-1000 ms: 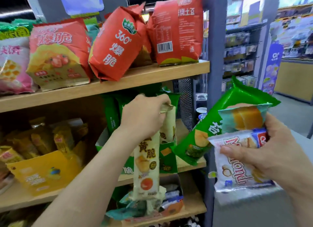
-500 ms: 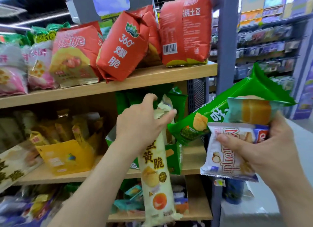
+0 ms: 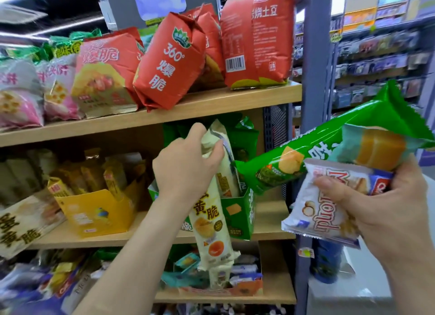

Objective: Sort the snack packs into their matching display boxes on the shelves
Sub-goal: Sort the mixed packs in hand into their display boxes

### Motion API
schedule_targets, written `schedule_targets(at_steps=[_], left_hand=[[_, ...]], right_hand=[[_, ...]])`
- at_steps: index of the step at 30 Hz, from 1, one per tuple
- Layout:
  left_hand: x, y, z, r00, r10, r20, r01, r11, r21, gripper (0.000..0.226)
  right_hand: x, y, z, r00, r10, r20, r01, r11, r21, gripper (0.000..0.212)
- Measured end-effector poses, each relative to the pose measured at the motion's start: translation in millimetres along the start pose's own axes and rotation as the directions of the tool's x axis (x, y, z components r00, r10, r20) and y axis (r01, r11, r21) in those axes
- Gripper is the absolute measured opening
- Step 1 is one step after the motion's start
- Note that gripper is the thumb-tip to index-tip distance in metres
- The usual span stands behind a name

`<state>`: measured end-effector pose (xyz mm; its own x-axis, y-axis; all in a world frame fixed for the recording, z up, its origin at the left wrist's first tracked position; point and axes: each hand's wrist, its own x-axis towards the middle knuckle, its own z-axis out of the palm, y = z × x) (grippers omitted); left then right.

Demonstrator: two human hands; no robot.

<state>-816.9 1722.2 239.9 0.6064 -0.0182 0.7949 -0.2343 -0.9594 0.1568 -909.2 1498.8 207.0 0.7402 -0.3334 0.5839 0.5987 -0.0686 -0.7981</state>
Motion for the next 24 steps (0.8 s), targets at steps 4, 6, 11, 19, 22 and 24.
schedule_targets(at_steps=[4, 6, 11, 19, 22, 24], left_hand=[[-11, -8, -17, 0.974, 0.078, -0.213, -0.092, 0.994, -0.058, 0.031], [-19, -14, -23, 0.953, 0.115, -0.281, -0.135, 0.989, -0.056, 0.029], [-29, -28, -35, 0.86, 0.197, -0.47, -0.271, 0.958, -0.093, 0.022], [-36, -43, -60, 0.758, 0.293, -0.583, -0.405, 0.911, -0.069, 0.015], [-38, -51, -67, 0.742, 0.29, -0.604, -0.414, 0.907, -0.073, 0.016], [-37, -57, -73, 0.741, 0.223, -0.633, -0.382, 0.916, -0.124, 0.016]], right_hand=[[4, 5, 6, 0.999, -0.024, -0.038, 0.024, 1.0, -0.012, 0.05], [6, 8, 12, 0.999, -0.036, -0.002, 0.036, 0.999, 0.002, 0.046], [14, 15, 28, 0.987, -0.059, 0.147, 0.073, 0.993, -0.094, 0.051], [39, 13, 43, 0.904, -0.128, 0.408, 0.297, 0.875, -0.384, 0.072], [46, 14, 43, 0.899, -0.137, 0.416, 0.328, 0.84, -0.433, 0.071], [47, 16, 41, 0.894, -0.116, 0.433, 0.32, 0.842, -0.434, 0.072]])
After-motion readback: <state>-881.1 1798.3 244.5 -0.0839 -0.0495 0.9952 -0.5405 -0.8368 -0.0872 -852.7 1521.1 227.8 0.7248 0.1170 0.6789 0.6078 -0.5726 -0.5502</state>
